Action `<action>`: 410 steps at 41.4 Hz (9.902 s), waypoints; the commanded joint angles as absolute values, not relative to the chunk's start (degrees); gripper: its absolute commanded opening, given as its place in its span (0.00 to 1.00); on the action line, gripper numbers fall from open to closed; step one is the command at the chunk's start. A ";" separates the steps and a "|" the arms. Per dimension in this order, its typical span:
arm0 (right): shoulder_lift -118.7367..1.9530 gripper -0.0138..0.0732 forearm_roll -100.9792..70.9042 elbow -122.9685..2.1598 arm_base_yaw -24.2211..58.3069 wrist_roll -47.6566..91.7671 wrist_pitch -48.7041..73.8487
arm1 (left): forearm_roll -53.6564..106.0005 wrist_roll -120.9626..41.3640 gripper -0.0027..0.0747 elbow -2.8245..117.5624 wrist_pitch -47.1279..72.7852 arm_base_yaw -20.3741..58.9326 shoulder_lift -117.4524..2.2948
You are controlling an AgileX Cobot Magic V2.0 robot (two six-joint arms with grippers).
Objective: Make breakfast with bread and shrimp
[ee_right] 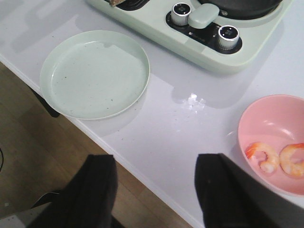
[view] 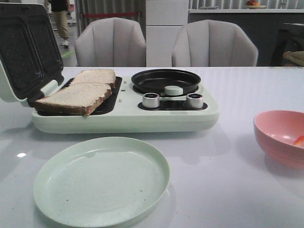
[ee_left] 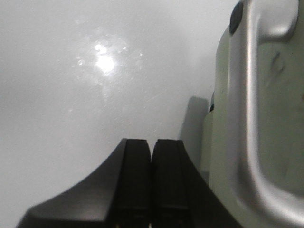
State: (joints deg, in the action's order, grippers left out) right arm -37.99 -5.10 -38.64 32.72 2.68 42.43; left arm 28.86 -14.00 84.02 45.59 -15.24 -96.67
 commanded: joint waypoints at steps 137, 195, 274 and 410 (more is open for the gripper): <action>-94.74 0.45 -4.56 -56.64 -7.36 4.97 29.76 | 33.73 -31.02 0.16 39.35 30.39 33.85 -39.41; -111.70 0.21 71.17 -106.60 29.10 -27.08 43.88 | 33.73 -31.02 0.16 39.35 30.39 33.85 -39.41; -127.20 0.21 103.80 -118.24 36.34 -33.99 61.19 | 32.41 -31.02 0.16 39.35 28.90 33.85 -39.41; -121.88 0.21 103.80 -132.08 37.92 -27.97 55.05 | 32.43 -31.02 0.16 39.35 26.27 33.85 -39.41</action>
